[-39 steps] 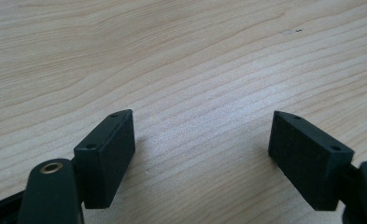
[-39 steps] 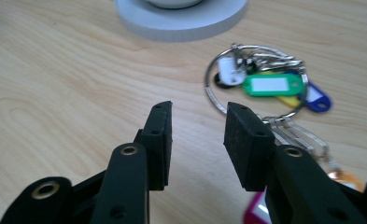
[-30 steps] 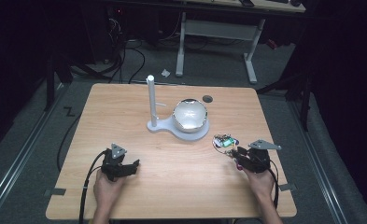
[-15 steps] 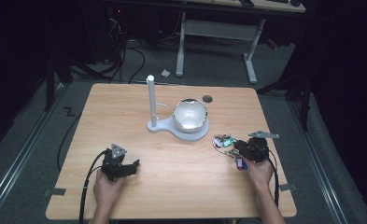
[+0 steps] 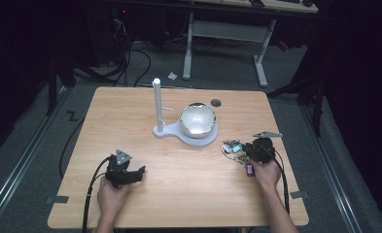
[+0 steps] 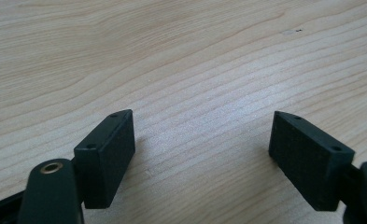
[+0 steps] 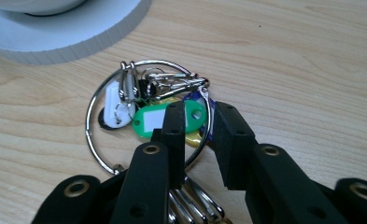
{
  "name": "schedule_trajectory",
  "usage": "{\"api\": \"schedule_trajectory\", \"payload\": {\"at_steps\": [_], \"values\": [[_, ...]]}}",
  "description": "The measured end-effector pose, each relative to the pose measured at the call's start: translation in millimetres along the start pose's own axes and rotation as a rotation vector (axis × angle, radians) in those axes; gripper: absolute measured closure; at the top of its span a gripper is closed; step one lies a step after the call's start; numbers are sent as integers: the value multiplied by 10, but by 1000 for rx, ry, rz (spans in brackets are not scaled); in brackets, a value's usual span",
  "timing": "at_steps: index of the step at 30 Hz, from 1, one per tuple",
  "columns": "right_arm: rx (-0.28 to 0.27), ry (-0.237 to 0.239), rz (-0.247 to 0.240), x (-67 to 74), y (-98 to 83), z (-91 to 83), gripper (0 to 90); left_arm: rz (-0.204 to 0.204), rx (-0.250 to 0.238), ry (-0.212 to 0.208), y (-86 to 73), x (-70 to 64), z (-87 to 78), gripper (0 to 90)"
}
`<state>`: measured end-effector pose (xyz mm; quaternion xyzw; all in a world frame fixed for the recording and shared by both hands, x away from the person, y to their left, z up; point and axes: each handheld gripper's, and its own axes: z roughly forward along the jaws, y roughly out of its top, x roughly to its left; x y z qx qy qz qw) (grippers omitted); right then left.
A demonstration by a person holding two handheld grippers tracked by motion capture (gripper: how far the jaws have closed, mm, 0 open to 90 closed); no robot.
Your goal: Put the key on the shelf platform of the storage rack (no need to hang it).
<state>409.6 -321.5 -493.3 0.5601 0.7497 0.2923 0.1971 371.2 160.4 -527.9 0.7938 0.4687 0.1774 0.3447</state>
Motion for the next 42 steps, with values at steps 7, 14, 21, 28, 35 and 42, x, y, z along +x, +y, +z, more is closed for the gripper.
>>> {"api": "schedule_trajectory", "payload": {"at_steps": [7, 14, 21, 28, 35, 42], "values": [[26, -5, 8, -23, 3, 60, 768, 0, 0, 0, 0, 0, 0, 230], [44, -12, 10, -49, -6, 128, 779, 0, 0, 0, 0, 0, 0, 230], [48, -26, 3, -53, 1, 140, 795, 0, 0, 1, 0, -1, 0, 229], [54, -43, -18, -9, 6, 136, 794, 0, 0, 1, 0, -1, 0, 227], [71, -84, -62, 37, 28, 159, 807, 2, 0, 1, -1, -2, 0, 226], [61, -104, -82, 68, 31, 173, 853, 2, 1, 1, -1, -3, -1, 226]]}}
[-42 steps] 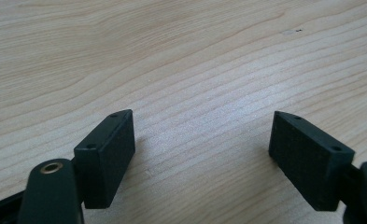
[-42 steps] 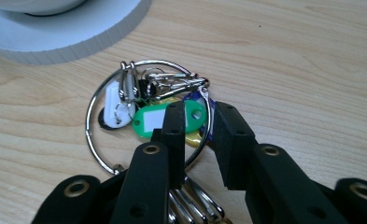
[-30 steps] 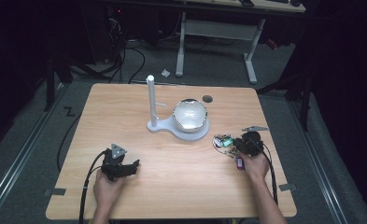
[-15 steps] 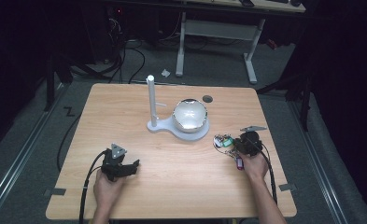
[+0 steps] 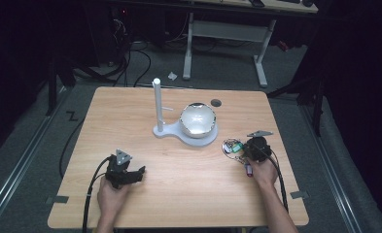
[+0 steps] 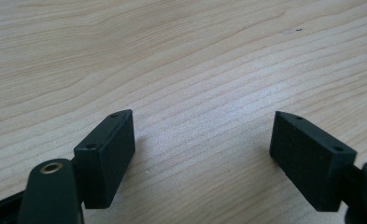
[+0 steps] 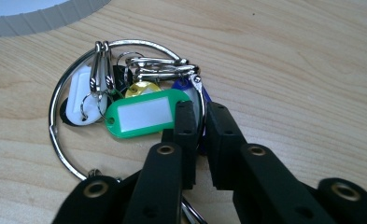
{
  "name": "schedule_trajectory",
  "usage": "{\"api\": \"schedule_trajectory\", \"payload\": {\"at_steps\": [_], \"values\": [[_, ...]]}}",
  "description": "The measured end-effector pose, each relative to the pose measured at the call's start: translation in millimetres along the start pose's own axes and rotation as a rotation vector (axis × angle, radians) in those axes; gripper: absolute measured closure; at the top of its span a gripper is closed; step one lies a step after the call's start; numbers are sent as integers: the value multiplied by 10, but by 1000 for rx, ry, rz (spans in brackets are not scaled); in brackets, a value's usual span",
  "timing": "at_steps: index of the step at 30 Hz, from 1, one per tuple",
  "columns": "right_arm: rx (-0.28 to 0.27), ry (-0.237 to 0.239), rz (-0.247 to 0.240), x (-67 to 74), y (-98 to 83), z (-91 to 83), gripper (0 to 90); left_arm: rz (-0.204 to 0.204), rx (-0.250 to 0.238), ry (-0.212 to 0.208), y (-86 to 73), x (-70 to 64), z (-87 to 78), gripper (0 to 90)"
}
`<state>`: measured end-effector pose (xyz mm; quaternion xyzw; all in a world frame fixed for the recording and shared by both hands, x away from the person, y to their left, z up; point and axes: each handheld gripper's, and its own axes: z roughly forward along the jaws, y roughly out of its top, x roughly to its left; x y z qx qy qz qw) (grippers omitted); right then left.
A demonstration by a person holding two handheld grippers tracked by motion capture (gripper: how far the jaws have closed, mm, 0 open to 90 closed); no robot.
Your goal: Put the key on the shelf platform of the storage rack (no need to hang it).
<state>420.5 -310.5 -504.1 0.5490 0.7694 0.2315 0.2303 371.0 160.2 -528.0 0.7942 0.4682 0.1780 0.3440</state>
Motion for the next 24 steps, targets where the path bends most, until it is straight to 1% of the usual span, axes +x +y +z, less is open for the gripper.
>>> {"api": "schedule_trajectory", "payload": {"at_steps": [2, 5, 9, 12, 17, 19, 24], "values": [[-6, -6, -3, 11, 3, 2, 870, 0, 0, 0, 0, 0, 0, 226], [-11, 14, 9, -16, -1, 2, 874, 0, 0, 0, 0, 0, 0, 226], [-26, 14, 6, -26, -10, 11, 876, 0, 0, 0, 0, 1, 0, 226], [-48, 31, 24, -48, -18, -3, 877, -1, 0, -1, 0, 1, 0, 226], [-105, 53, 32, -73, 8, -110, 877, 0, 0, 0, 0, 1, 0, 226], [-113, 52, 23, -85, 24, -145, 878, 0, 0, 0, 0, 0, 0, 226], [-145, 81, 30, -110, 49, -256, 878, 0, 0, 0, 0, 1, 0, 226]]}}
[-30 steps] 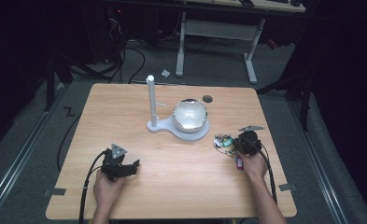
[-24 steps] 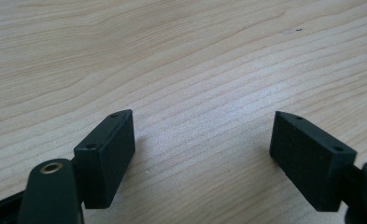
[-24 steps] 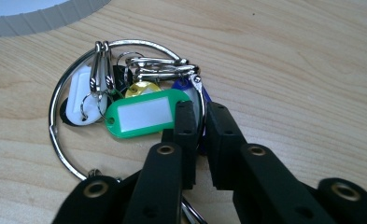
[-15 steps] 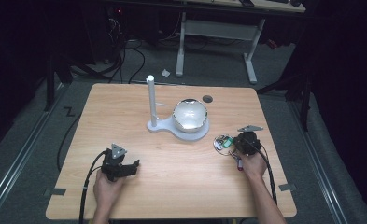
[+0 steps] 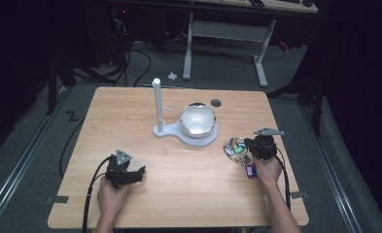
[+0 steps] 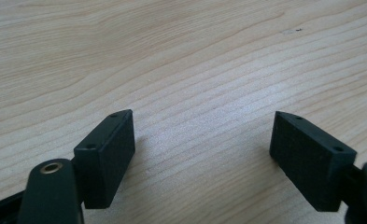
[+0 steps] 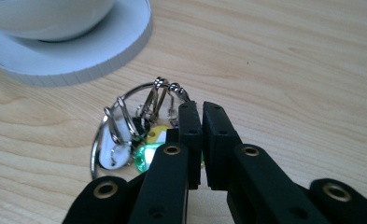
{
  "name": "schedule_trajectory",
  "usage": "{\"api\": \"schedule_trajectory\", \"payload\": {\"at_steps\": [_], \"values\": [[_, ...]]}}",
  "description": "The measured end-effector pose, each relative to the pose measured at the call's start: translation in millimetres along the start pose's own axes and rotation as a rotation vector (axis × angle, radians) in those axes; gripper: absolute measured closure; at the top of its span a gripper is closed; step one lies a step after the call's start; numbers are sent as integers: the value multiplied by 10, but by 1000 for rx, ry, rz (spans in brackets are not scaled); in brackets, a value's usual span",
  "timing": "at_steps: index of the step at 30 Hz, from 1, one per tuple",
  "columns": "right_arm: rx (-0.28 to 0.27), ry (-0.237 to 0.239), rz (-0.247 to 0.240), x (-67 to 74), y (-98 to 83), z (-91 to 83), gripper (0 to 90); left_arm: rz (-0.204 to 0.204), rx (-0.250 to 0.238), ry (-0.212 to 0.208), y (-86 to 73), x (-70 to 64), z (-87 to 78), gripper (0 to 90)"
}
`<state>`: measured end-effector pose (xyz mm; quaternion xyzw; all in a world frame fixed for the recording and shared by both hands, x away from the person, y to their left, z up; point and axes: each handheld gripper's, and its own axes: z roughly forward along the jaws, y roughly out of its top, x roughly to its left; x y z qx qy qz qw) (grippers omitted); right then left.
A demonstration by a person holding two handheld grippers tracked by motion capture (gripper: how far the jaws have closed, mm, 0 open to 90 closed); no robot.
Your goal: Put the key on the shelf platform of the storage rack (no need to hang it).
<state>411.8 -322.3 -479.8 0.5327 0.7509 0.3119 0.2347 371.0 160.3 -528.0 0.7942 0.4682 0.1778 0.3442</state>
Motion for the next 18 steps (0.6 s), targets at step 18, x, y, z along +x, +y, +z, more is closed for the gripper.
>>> {"api": "schedule_trajectory", "payload": {"at_steps": [18], "values": [[-97, 66, -53, 106, 262, -329, 880, -1, 0, 0, 0, 0, 0, 227]]}}
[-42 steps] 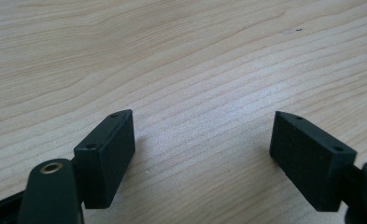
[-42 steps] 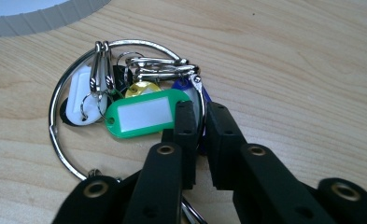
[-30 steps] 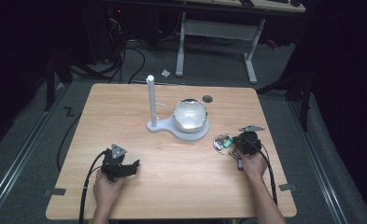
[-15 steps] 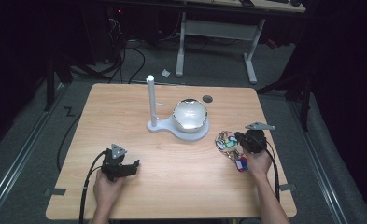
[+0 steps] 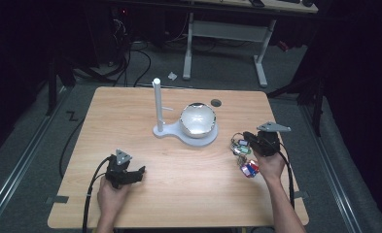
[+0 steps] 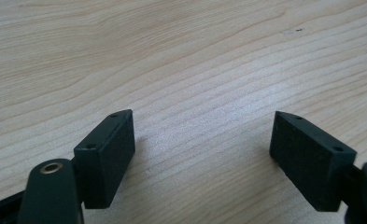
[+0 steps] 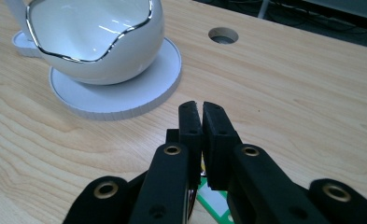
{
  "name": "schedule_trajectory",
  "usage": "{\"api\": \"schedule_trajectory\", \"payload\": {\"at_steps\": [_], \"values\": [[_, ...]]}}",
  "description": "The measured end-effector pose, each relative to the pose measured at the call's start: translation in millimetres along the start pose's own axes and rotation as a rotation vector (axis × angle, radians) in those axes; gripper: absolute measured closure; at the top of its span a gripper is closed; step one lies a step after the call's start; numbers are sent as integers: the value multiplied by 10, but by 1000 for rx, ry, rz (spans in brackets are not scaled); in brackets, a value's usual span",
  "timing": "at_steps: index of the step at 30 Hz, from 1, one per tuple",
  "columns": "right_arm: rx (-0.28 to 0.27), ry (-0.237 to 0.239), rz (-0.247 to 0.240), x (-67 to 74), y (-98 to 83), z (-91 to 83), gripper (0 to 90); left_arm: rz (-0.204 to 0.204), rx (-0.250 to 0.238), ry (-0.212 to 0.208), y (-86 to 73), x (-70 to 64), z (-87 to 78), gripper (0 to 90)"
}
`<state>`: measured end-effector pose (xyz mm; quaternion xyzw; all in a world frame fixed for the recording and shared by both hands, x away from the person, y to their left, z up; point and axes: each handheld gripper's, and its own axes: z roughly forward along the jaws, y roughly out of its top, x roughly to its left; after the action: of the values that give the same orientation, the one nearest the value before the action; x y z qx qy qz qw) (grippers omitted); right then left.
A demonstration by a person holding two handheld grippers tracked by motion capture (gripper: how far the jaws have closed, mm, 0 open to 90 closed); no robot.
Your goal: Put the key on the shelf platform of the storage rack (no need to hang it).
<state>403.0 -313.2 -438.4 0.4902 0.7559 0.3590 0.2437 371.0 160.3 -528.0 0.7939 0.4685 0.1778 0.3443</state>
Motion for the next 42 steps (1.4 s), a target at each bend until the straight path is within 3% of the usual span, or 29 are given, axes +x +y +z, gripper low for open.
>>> {"api": "schedule_trajectory", "payload": {"at_steps": [22, 42], "values": [[-76, 48, -34, -13, 334, -322, 880, 0, 0, 0, 0, -1, 0, 226], [-141, 101, -75, 48, 770, -510, 880, 0, 0, 1, 0, 0, 0, 227]]}}
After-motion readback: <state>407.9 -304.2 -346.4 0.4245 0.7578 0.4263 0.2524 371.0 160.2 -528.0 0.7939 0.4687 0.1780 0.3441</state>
